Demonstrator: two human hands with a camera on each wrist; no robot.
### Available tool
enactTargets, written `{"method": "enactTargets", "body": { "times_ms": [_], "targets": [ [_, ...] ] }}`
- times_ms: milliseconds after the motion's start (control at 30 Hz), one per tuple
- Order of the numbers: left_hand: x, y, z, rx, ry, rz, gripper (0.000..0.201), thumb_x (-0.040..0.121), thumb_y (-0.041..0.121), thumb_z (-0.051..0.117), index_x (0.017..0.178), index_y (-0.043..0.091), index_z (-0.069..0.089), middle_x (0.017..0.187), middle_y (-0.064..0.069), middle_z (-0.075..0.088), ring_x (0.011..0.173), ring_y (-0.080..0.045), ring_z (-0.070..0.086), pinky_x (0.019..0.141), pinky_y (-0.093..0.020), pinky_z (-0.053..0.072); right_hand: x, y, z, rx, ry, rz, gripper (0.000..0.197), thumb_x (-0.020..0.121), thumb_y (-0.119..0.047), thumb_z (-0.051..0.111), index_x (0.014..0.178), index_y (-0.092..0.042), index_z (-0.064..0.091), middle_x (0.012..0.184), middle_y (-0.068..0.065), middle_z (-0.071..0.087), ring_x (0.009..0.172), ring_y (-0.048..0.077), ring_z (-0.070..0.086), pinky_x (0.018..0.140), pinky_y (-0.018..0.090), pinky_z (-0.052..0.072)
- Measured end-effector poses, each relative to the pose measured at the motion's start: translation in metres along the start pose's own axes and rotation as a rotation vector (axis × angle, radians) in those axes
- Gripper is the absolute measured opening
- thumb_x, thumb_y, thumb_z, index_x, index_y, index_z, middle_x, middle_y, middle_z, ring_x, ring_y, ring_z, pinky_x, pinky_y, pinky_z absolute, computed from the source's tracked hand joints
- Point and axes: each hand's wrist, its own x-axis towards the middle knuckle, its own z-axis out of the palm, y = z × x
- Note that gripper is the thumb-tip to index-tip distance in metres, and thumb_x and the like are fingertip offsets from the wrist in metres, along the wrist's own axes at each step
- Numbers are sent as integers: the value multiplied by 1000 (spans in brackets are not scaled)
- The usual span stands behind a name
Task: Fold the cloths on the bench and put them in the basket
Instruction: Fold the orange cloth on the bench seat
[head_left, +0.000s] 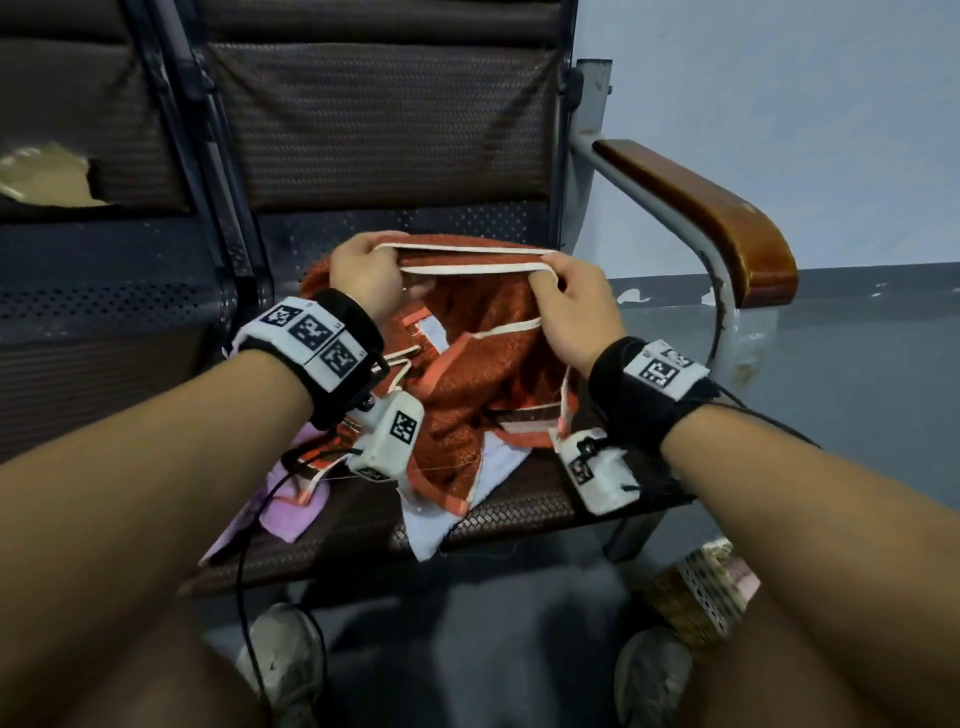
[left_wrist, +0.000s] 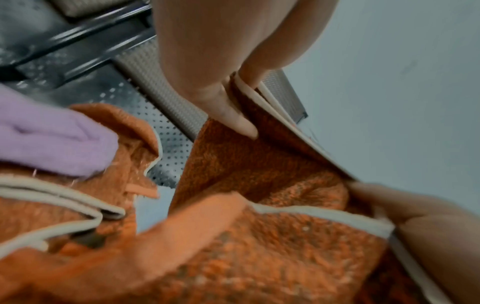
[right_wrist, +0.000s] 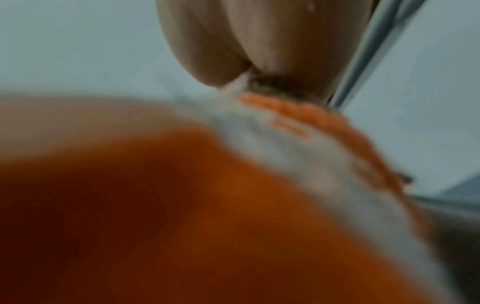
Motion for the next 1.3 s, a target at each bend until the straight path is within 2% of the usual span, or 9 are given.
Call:
{"method": "enactTargets", "body": {
  "times_ms": [100, 200, 433, 600, 733, 933, 1067, 1200, 1300],
  "targets": [
    [12, 3, -8, -22, 77, 17, 30, 97, -1, 39, 104, 2, 68, 82, -12, 67, 64, -18, 68, 53, -29, 56, -6, 11, -11, -566, -260, -174, 21, 91, -36, 60, 75, -23, 66, 73, -2, 61, 73, 18, 55, 67, 31, 41],
    [17, -2, -19, 36, 123, 42, 24, 96, 2, 47, 99, 0, 70, 77, -11, 66, 59, -17, 66, 61, -31, 58, -16, 26, -17, -740, -524, 30, 32, 87, -32, 64, 60, -16, 56, 67, 7, 61, 72, 27, 59, 66, 31, 43],
    [14, -13, -27, 80, 33, -51, 6, 96, 7, 59, 99, 3, 58, 91, -17, 65, 63, -18, 67, 48, -24, 56, -14, 28, -30, -428, -213, 221, 26, 101, -17, 42, 87, -9, 63, 83, 12, 66, 83, 33, 64, 78, 40, 52],
    [13, -15, -25, 188, 76, -69, 28, 97, 0, 26, 105, 13, 51, 42, -5, 61, 32, -11, 57, 31, -15, 38, -10, 24, -30, -325, -169, 52, 30, 100, -45, 51, 87, -20, 61, 90, 1, 67, 85, 18, 59, 76, 29, 40],
    [25, -14, -43, 190, 108, -82, 36, 93, 5, 36, 83, 18, 68, 44, -4, 63, 35, -12, 59, 35, -14, 39, -16, 34, -36, -565, -459, -108, 26, 84, -34, 76, 72, -33, 53, 71, -15, 58, 81, 20, 65, 62, 21, 34],
    [36, -15, -62, 452, 114, -46, 26, 90, 12, 47, 68, 23, 56, 42, 4, 56, 44, -14, 52, 57, -27, 50, -14, 39, -45, -790, -350, 37, 36, 91, -47, 65, 64, -24, 64, 57, -8, 50, 62, 19, 53, 63, 29, 41],
    [32, -15, -61, 400, 58, 6, 32, 87, 8, 40, 87, 5, 72, 74, -13, 70, 58, -19, 69, 50, -23, 51, -10, 30, -56, -644, -256, 76, 37, 90, -35, 69, 56, -26, 58, 57, -8, 56, 59, 13, 55, 66, 30, 44],
    [21, -4, -66, 413, -81, 139, 24, 89, 13, 48, 81, 10, 71, 78, -11, 68, 65, -20, 65, 63, -29, 54, -5, 17, -70, -178, -242, 212, 19, 97, -13, 57, 87, -13, 73, 89, 15, 76, 75, 23, 74, 73, 37, 62],
    [15, 6, -67, 537, -198, 286, 17, 82, 13, 69, 98, 18, 66, 85, 0, 68, 71, -10, 63, 72, -24, 54, 5, 3, -79, -130, -123, 248, 34, 99, -30, 55, 79, -8, 71, 80, 17, 75, 73, 32, 73, 73, 48, 60]
  ]
}}
